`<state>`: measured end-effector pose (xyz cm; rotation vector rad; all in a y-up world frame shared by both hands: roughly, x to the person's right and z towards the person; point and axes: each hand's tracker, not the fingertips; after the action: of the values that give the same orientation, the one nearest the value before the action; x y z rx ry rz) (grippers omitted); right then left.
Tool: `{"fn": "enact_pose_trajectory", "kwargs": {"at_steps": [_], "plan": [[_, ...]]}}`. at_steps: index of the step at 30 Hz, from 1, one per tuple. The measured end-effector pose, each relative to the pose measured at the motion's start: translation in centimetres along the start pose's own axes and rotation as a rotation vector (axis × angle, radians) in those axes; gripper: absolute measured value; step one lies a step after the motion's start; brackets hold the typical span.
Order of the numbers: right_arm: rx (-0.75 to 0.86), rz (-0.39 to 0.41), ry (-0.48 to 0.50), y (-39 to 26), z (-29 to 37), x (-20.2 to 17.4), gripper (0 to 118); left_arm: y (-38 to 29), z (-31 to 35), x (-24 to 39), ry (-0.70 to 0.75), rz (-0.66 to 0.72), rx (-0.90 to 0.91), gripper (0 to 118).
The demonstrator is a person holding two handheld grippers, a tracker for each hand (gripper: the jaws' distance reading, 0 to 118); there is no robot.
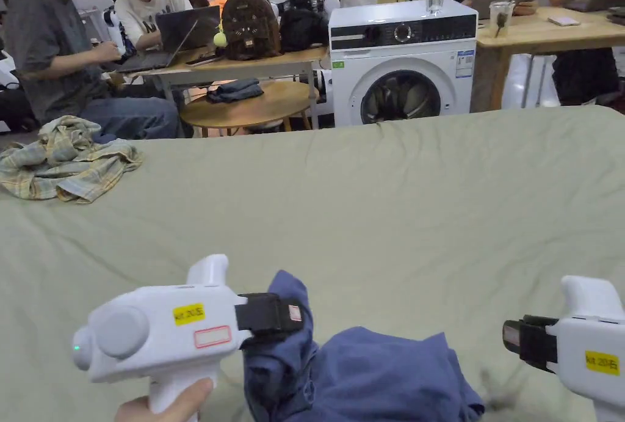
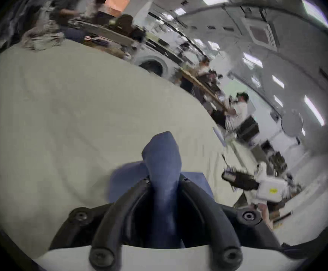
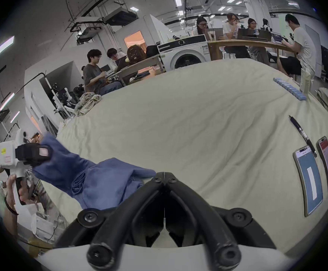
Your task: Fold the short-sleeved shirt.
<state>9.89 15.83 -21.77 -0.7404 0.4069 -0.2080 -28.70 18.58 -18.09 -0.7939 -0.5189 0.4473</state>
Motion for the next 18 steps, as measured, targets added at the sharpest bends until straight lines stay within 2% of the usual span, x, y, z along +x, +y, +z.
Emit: {"fn": "enact_pose_trajectory", "kwargs": {"at_steps": [2,5,8,9,10,11,13,14,15,16,17,18], "plan": [[0.015,0.009,-0.004,-0.1,0.6,0.6,0,-0.9,-5.4,1.4,-0.06,-0.067,-0.09,11],[0.026,-0.014,-0.024,-0.2,1.5,1.7,0,-1.9,-11.0,3.6,-0.068,-0.064,-0.192,11],[0.032,-0.026,-0.05,-0.4,2.1,2.7,0,-2.2,-13.0,4.7,-0.027,-0.093,-0.206,11],[0.032,-0.027,-0.053,-0.5,2.1,3.2,0,-2.1,-12.8,4.4,-0.064,-0.089,-0.215,31],[0.033,-0.034,-0.06,-0.6,2.1,3.6,0,-1.9,-12.3,4.1,-0.194,-0.04,-0.198,45],[0.033,-0.042,-0.063,-0.8,2.1,3.9,0,-1.7,-11.6,3.9,-0.244,0.013,-0.17,46],[0.035,-0.059,-0.061,-1.1,2.0,4.4,0,-1.4,-10.6,3.5,-0.231,0.037,-0.12,46],[0.035,-0.068,-0.057,-1.3,2.0,4.5,0,-1.3,-9.9,3.4,-0.227,0.039,-0.091,41],[0.033,-0.073,-0.052,-1.4,1.9,4.6,0,-1.1,-9.8,3.3,-0.218,0.035,-0.08,15],[0.03,-0.074,-0.049,-1.6,1.9,4.6,0,-1.2,-10.1,3.4,-0.184,0.018,-0.074,0],[0.027,-0.071,-0.048,-1.8,1.7,4.3,0,-1.4,-10.9,3.5,-0.117,-0.014,-0.065,0],[0.024,-0.068,-0.048,-1.8,1.7,4.2,0,-1.7,-11.4,3.9,-0.122,-0.034,-0.098,0]]}}
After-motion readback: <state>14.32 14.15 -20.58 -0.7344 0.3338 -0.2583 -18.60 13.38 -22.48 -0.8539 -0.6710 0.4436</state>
